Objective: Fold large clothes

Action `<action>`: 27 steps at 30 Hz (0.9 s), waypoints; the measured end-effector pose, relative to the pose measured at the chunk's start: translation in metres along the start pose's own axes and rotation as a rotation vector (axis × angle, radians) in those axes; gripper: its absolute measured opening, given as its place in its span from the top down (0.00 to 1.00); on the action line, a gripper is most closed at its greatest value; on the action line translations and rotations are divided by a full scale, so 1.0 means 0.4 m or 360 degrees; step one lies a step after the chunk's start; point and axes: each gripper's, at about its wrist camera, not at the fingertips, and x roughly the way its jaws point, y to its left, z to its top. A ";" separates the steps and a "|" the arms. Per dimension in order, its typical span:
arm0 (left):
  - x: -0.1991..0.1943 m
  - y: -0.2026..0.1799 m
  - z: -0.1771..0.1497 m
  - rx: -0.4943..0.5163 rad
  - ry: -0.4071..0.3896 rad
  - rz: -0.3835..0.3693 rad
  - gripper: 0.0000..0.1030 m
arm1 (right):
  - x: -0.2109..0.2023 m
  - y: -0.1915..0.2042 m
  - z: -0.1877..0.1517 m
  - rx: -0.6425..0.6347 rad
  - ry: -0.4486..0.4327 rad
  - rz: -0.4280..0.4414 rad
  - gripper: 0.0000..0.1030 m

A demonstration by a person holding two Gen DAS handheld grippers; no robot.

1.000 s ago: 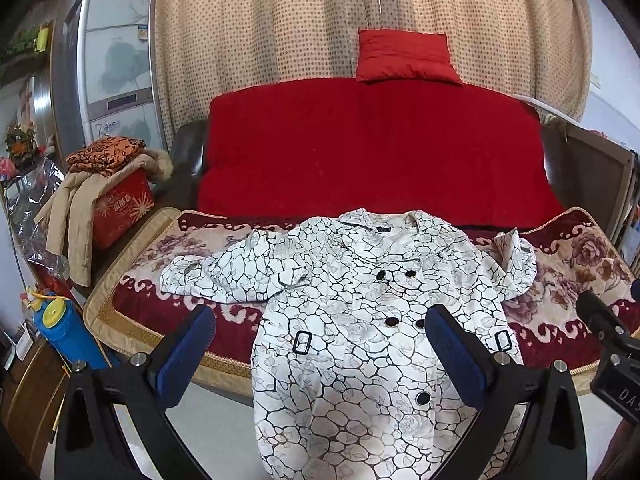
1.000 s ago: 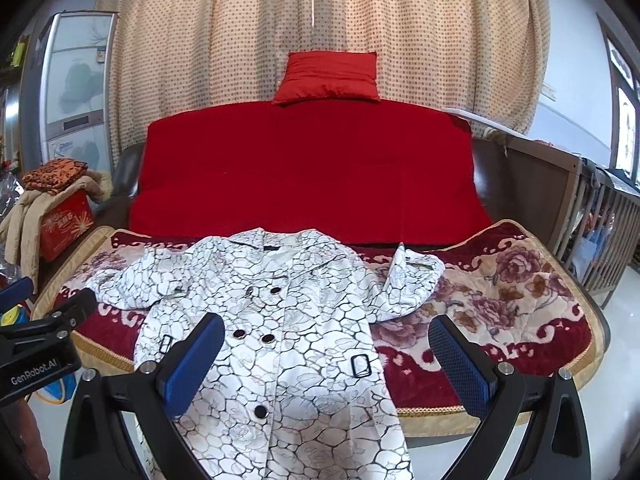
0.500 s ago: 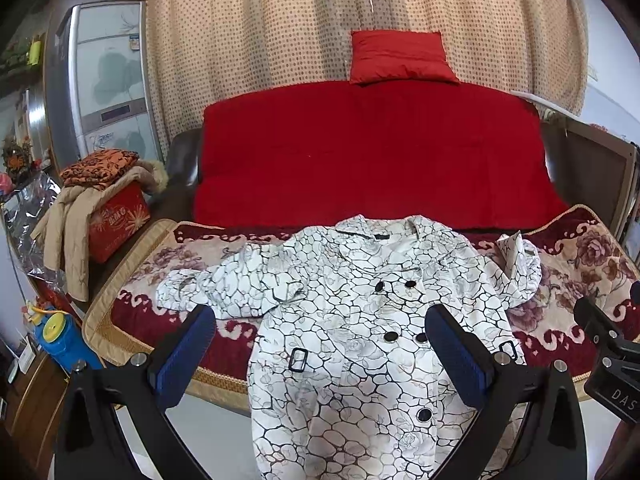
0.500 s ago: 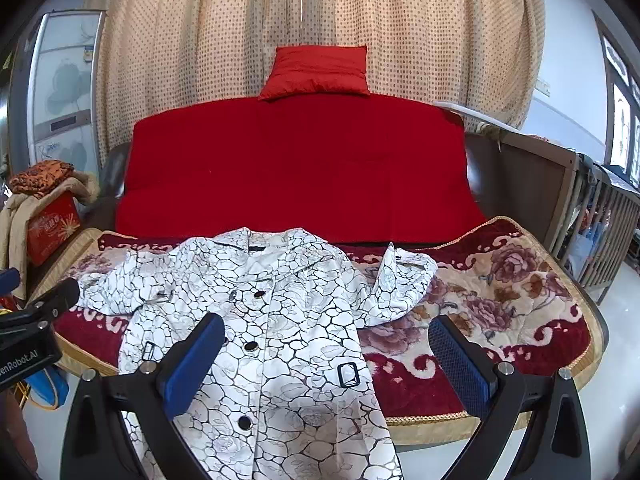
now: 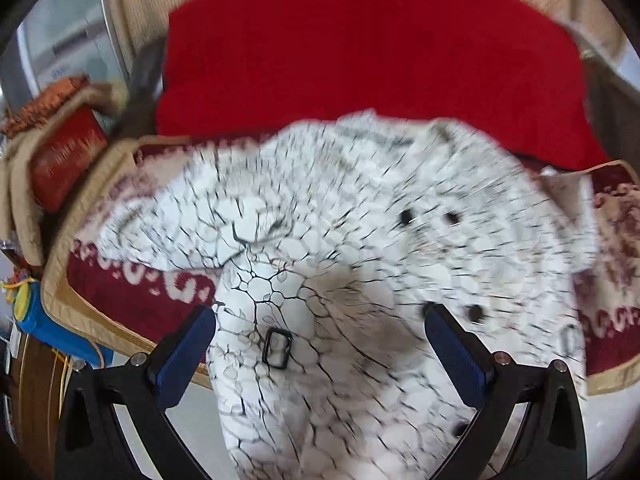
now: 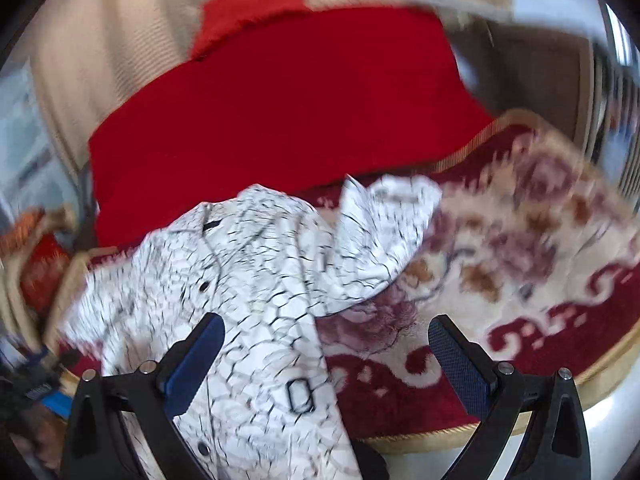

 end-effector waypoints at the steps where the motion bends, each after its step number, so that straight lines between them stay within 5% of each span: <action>1: 0.054 0.012 0.018 -0.0018 0.0069 0.0019 0.00 | 0.042 -0.057 0.020 0.0095 0.0046 0.0032 0.00; 6: 0.193 0.046 0.068 -0.0055 0.0181 0.0090 0.00 | 0.211 -0.266 0.090 0.0445 0.0157 0.0184 0.00; 11: 0.281 0.048 0.085 -0.0054 0.0259 0.0121 0.00 | 0.353 -0.374 0.159 0.0743 0.0151 0.0352 0.03; 16: 0.344 0.025 0.062 0.0003 0.0358 0.0114 0.00 | 0.512 -0.418 0.226 0.0880 0.0229 0.0379 0.25; 20: 0.370 0.012 0.034 0.0047 0.0408 0.0110 0.00 | 0.609 -0.438 0.253 0.0948 0.0280 0.0366 0.30; 21: 0.371 0.012 0.029 0.0046 0.0400 0.0105 0.00 | 0.622 -0.432 0.263 0.0931 0.0269 0.0354 0.36; 24: 0.390 0.017 0.020 0.0013 0.0407 0.0070 0.00 | 0.656 -0.407 0.285 0.0820 0.0284 0.0314 0.79; 27: 0.402 0.026 0.006 0.0002 0.0405 0.0043 0.00 | 0.643 -0.389 0.291 0.0786 0.0241 0.0258 0.88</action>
